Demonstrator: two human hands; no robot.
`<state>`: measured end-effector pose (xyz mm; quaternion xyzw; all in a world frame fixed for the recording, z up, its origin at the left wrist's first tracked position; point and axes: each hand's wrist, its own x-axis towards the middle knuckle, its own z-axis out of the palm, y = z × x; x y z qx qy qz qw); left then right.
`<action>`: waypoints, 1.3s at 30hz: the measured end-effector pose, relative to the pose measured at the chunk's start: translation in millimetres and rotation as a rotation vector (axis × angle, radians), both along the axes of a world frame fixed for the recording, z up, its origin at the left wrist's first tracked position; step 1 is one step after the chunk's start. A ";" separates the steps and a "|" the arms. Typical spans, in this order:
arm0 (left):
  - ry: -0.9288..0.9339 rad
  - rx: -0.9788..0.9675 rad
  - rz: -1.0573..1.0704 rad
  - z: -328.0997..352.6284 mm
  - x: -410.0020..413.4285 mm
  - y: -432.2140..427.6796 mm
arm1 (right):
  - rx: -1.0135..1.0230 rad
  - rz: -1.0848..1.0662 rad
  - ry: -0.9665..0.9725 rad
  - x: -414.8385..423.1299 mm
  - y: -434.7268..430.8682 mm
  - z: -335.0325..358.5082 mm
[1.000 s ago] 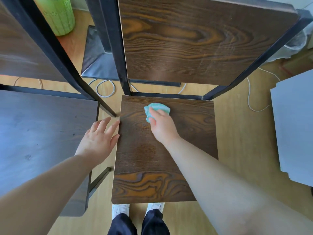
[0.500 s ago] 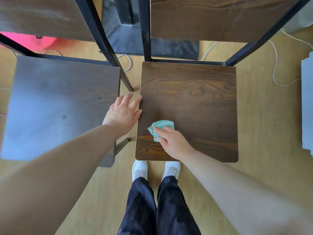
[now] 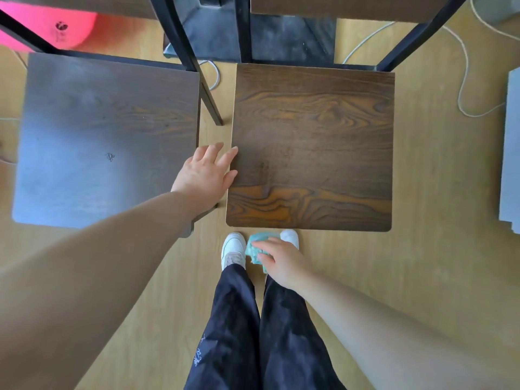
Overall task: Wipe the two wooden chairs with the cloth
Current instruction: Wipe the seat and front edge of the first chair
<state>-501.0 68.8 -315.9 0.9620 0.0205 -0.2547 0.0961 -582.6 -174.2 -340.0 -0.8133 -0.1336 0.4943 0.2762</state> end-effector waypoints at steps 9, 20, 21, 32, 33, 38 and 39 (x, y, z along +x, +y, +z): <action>-0.013 -0.092 0.054 33.1 7.3 -24.9 | 0.219 -0.977 0.171 73.3 -10.1 69.6; -0.125 -0.461 0.193 77.6 56.4 -83.9 | 0.454 -1.112 0.168 180.0 -14.0 108.6; -0.128 -0.491 0.208 79.3 58.9 -86.4 | 0.446 -1.097 0.155 183.2 -14.8 108.0; -0.058 -0.573 0.282 70.0 57.0 -84.3 | 0.467 -0.835 0.238 176.8 -12.8 96.9; -0.041 -0.568 0.291 68.6 56.2 -82.5 | 0.452 -0.820 0.243 175.5 -13.1 94.7; 0.038 -0.568 0.344 61.8 52.3 -74.8 | 0.424 -0.754 0.272 170.2 -16.3 87.4; 0.050 -0.578 0.372 60.5 52.3 -73.7 | 0.413 -0.726 0.261 169.7 -16.9 86.2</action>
